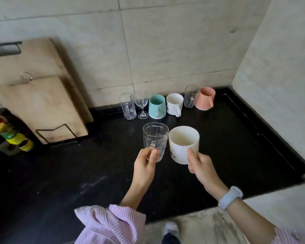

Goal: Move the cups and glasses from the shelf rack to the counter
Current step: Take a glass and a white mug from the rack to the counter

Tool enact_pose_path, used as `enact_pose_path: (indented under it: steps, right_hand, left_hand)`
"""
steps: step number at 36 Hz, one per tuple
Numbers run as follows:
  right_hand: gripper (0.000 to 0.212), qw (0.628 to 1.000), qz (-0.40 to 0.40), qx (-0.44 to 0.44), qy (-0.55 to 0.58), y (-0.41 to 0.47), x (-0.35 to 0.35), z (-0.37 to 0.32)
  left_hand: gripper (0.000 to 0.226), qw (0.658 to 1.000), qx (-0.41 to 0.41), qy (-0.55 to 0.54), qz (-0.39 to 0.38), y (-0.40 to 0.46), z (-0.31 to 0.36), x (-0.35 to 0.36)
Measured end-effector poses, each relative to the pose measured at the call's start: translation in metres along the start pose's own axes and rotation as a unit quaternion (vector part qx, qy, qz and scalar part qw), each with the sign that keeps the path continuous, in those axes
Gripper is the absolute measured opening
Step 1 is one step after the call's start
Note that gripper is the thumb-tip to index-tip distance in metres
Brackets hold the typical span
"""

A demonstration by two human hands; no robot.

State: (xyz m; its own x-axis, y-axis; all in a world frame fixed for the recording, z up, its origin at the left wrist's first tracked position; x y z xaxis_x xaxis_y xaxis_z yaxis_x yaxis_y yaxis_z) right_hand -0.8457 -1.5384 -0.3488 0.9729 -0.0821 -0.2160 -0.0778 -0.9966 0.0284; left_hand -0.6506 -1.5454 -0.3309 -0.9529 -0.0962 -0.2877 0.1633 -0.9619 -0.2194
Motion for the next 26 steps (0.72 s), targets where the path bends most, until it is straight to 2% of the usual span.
enact_pose_path:
  steps: [11,26]
  right_hand:
    - [0.046,0.994,-0.080,0.062,0.025,0.097,0.066,0.094]
    - [0.042,0.992,-0.116,0.035,0.045,0.174,0.147,0.116]
  left_hand:
    - [0.021,0.991,-0.105,0.006,0.081,0.091,-0.071,-0.002]
    - [0.023,0.988,-0.098,-0.016,0.116,0.175,-0.099,-0.029]
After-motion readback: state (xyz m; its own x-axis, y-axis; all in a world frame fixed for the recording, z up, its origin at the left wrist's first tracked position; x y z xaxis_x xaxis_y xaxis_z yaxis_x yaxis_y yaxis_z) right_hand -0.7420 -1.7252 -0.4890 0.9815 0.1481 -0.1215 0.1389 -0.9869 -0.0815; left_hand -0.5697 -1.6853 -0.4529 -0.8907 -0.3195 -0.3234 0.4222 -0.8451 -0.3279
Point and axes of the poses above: each hand's wrist, its own y-axis towards the middle knuckle, its own x-axis out of the palm, z = x × y, the point moved 10 cm from there along y, towards the middle knuckle, and after that the axes turned 13 degrees about -x, right-handed, at the moved point
